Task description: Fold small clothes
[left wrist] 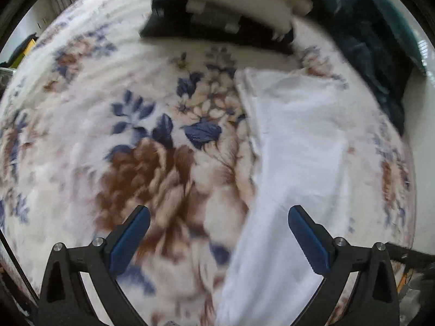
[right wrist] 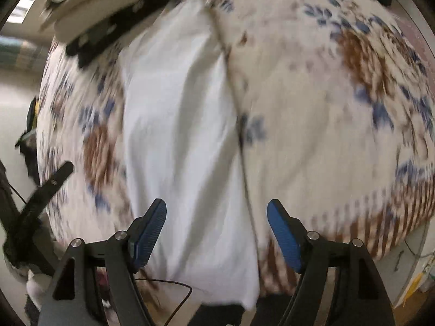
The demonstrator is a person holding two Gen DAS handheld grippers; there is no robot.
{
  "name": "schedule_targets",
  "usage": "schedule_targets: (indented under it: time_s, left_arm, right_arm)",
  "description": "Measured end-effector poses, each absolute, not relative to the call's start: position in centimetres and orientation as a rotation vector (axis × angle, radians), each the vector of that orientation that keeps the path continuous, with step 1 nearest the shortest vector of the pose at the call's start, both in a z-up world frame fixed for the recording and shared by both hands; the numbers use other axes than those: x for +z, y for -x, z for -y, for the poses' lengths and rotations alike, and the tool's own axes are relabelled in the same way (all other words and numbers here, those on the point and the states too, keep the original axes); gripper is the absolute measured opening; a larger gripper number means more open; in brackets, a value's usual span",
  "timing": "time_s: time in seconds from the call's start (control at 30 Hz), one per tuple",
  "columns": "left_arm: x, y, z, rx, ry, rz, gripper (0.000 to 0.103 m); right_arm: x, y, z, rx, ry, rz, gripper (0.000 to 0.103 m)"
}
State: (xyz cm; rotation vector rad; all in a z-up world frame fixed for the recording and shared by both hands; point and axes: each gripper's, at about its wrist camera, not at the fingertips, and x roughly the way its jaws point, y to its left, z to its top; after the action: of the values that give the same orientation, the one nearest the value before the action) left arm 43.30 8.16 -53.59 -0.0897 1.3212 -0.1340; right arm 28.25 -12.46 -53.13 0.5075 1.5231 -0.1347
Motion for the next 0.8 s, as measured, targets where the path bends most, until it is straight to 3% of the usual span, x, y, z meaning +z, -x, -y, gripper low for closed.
schedule_targets:
  time_s: [0.2,0.37,0.5,0.67,0.7,0.73,0.77,0.8]
  left_arm:
    - [-63.1,-46.8,-8.3,-0.058,0.061,-1.506,0.103]
    - [-63.8,-47.2,-7.4,0.045,0.021,-1.522,0.103]
    - [-61.8,-48.7,-8.0,0.077,0.097,-1.585,0.101]
    - [-54.6,-52.6,-8.1,0.035,0.221,-1.353,0.099]
    - [-54.4,-54.0,-7.8,0.022,0.234,-1.33,0.095]
    - [-54.5,-55.1,-7.3,0.006,0.234,-1.319,0.078]
    - [-55.1,-56.7,-6.5,-0.004,0.214,-1.33,0.048]
    - [-55.7,-57.8,-6.0,-0.016,0.21,-1.342,0.032]
  right_arm:
    - [-59.0,-36.1,16.0,-0.158,-0.523,-1.583,0.078]
    - [-61.9,-40.0,18.8,-0.139,-0.533,-1.618,0.078]
    - [-61.7,-43.5,20.6,-0.113,-0.513,-1.6,0.078]
    - [-61.3,-49.1,22.9,-0.069,-0.577,-1.541,0.078]
    - [-61.2,-49.9,23.1,-0.067,-0.575,-1.528,0.078]
    - [-61.3,-51.1,23.3,-0.066,-0.577,-1.511,0.078]
    - [-61.3,-52.0,23.7,-0.067,-0.583,-1.499,0.078]
    - [-61.6,-53.2,24.0,-0.066,-0.595,-1.488,0.078]
